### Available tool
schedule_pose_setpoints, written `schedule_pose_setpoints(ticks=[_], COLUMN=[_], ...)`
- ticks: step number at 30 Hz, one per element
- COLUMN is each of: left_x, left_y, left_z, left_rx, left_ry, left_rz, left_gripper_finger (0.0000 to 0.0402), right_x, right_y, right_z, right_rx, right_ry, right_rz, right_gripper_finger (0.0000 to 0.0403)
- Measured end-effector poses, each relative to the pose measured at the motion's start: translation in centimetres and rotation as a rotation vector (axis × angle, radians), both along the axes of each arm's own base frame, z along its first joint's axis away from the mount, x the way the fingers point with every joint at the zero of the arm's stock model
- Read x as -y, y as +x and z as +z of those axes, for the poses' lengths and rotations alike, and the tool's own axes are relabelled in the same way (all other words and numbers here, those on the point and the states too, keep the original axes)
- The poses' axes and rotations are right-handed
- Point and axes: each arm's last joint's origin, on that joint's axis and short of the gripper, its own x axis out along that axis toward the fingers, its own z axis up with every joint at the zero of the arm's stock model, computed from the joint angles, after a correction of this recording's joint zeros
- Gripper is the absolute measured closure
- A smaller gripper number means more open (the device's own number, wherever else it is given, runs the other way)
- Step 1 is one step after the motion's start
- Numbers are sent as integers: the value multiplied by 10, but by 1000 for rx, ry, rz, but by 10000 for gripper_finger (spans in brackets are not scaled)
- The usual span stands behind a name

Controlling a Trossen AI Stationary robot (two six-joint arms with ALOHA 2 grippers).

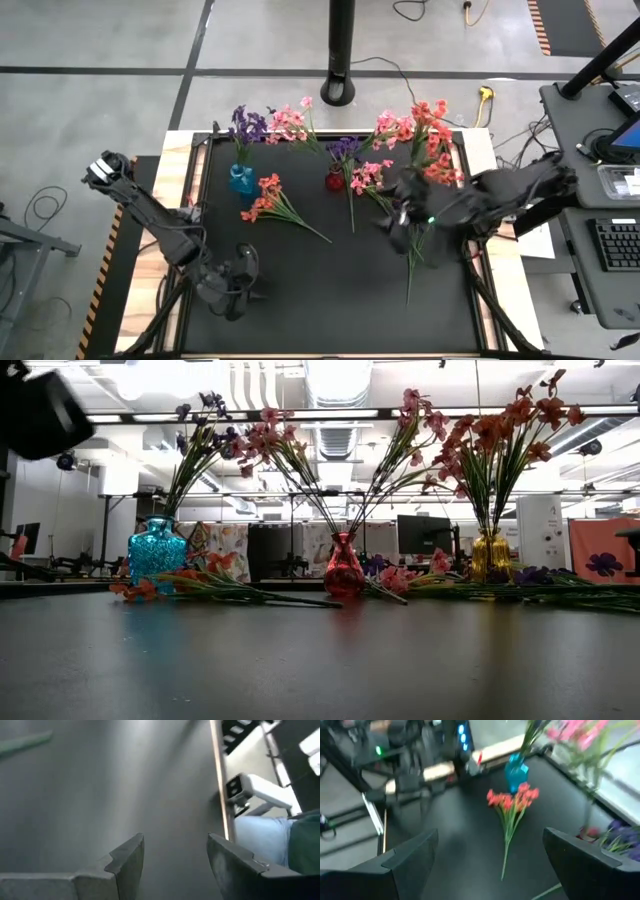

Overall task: Sort flowers into vase by color
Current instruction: Put the bottom right purple flower into the blue vase

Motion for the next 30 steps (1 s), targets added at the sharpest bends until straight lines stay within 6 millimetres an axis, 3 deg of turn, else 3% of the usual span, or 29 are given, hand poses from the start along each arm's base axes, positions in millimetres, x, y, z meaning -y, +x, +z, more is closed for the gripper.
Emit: schedule_pose_setpoints(ticks=[8,15,20,24,30], left_x=[-4,-10,-13,-14,-15], left_y=[-16,-21,-23,-23,-22], left_z=[-14,-19,-21,-21,-20], left_rx=[-219,-285,-299,-279,-244], left_ry=[-54,13,47,71,96], left_rz=[122,137,158,180,211], left_gripper_finger=[203,203,203,203,203], right_x=[-20,-29,-35,-41,-46], right_y=[48,75,87,93,91], right_z=[-43,-76,-96,-112,-155], right_rx=[-135,-220,-293,-382,-718], right_ry=[16,12,4,136,283], right_rz=[15,-22,1,56,-35], right_gripper_finger=[51,51,51,51,57])
